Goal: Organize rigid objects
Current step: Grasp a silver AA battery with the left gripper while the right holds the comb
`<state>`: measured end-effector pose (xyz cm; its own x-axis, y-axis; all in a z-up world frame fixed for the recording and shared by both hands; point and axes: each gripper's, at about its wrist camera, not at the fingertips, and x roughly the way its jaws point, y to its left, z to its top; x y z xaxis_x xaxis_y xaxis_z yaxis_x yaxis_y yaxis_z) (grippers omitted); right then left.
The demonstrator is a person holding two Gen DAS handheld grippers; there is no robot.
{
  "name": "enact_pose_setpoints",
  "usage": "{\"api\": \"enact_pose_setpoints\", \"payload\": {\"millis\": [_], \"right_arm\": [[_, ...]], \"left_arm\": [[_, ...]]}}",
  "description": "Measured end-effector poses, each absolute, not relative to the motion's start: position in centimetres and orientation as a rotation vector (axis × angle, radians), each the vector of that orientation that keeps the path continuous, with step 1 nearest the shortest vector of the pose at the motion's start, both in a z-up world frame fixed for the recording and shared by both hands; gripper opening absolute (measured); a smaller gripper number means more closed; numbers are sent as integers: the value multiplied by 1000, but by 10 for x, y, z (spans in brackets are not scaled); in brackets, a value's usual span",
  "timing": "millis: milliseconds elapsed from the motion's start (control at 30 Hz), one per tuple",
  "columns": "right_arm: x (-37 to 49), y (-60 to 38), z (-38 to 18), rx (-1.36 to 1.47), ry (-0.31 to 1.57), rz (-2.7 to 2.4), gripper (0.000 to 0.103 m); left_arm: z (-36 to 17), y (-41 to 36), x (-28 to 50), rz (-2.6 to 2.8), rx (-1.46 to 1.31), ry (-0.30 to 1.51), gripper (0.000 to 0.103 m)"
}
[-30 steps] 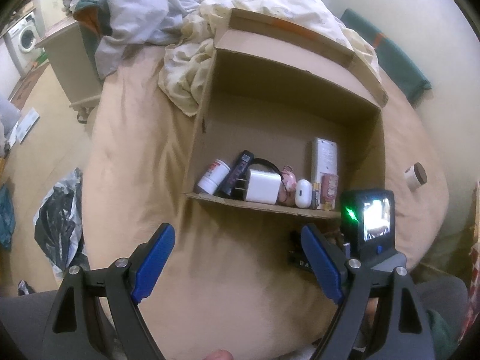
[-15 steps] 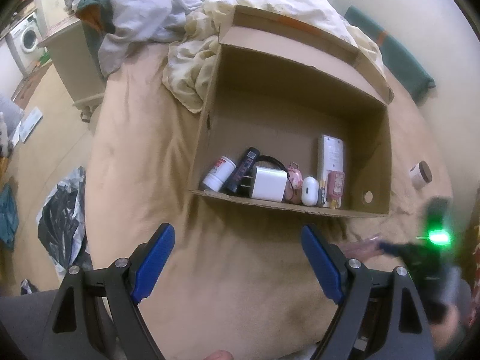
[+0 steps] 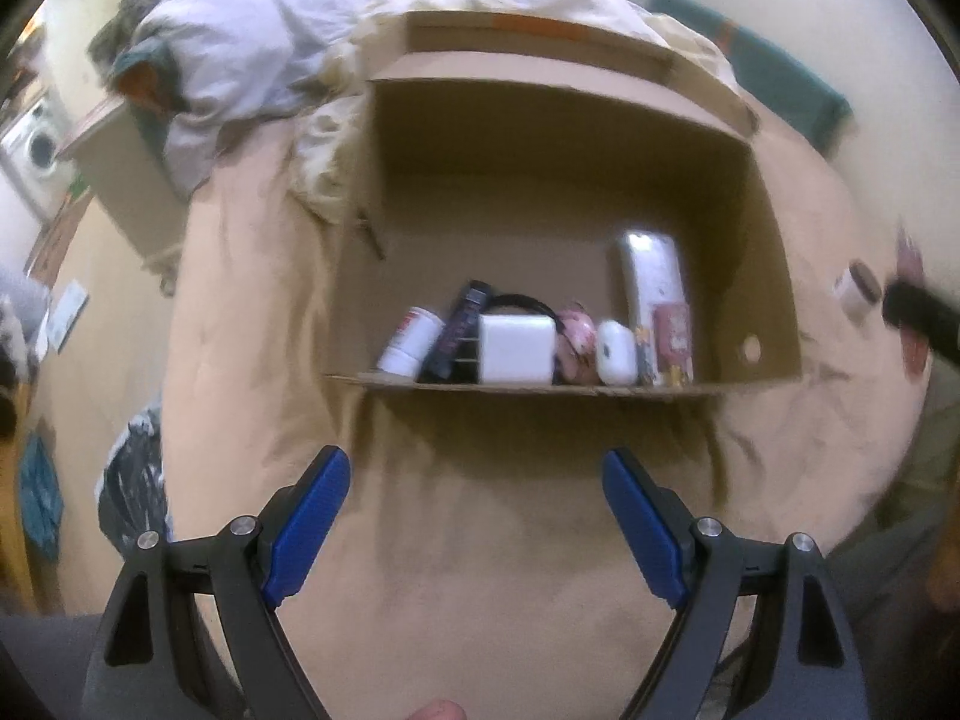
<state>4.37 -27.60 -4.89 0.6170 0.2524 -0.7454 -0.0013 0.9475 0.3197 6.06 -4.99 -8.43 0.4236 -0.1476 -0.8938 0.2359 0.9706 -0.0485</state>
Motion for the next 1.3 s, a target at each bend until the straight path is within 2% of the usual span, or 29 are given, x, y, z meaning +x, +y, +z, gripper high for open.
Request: {"api": "enact_pose_setpoints", "payload": {"millis": [400, 700, 867, 900, 967, 1000, 1067, 1300], "right_arm": [[45, -290, -57, 344, 914, 98, 102], [46, -305, -54, 410, 902, 104, 102], [49, -303, -53, 420, 900, 129, 102], [50, -302, -53, 420, 902, 131, 102], [52, -300, -54, 422, 910, 136, 102], [53, -300, -55, 423, 913, 136, 102], [54, -299, -56, 421, 917, 134, 102], [55, -300, -59, 401, 931, 119, 102]], "left_arm": [[-157, -156, 74, -368, 143, 1116, 84], [-203, -177, 102, -265, 138, 1149, 84], [-206, -183, 106, -231, 130, 1145, 84], [-206, -183, 105, -227, 124, 1139, 82], [-204, -184, 104, -237, 92, 1132, 69], [-203, -184, 102, -244, 84, 1123, 56], [-201, -182, 99, -261, 68, 1116, 37], [-199, -169, 96, -277, 68, 1127, 37]]}}
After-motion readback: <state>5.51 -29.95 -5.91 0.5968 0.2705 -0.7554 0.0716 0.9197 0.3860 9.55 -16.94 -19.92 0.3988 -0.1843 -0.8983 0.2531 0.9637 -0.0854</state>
